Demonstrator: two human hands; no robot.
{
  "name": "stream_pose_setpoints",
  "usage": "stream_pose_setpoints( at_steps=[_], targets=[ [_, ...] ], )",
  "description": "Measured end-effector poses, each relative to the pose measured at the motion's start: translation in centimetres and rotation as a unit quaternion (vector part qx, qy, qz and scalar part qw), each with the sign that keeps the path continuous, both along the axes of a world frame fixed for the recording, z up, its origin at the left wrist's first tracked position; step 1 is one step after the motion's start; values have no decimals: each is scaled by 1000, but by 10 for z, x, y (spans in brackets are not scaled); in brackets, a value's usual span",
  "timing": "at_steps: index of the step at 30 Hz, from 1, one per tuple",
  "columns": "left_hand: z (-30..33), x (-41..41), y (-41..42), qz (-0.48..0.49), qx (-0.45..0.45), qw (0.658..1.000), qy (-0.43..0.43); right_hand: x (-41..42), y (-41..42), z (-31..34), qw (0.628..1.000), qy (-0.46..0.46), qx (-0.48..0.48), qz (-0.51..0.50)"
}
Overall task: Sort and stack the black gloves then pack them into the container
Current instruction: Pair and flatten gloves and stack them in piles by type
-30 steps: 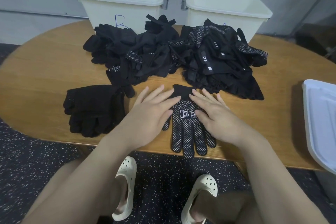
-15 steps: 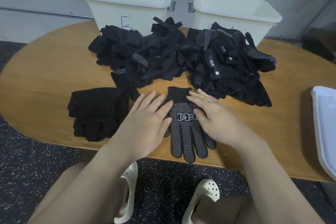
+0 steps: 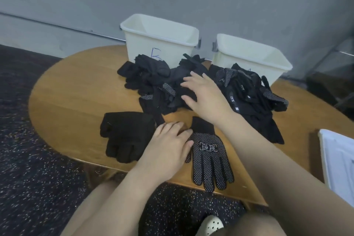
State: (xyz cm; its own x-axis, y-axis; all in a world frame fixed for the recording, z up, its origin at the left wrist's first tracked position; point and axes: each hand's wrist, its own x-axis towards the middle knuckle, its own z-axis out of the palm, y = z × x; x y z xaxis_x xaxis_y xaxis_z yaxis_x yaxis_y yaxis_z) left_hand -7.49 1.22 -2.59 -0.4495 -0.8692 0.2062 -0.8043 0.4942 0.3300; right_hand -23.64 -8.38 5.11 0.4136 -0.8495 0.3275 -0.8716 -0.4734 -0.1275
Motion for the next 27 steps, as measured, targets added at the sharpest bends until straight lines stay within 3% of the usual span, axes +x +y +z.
stream_pose_setpoints(
  at_steps=[5,12,18,23,27],
  targets=[
    [1,0,3,-33,25,999,7,5,-18,-4,989,146,6,-15],
    [2,0,1,-34,47,998,4,-6,-20,16,986,160,-30,-39],
    [6,-3,5,-24,60,998,15,-12,-23,24,966,259,24,-6],
    [5,-3,4,-25,58,998,18,-15,-21,27,982,185,-29,3],
    [5,-2,3,-28,67,997,22,-13,-16,38,998,37,-43,-28]
  ],
)
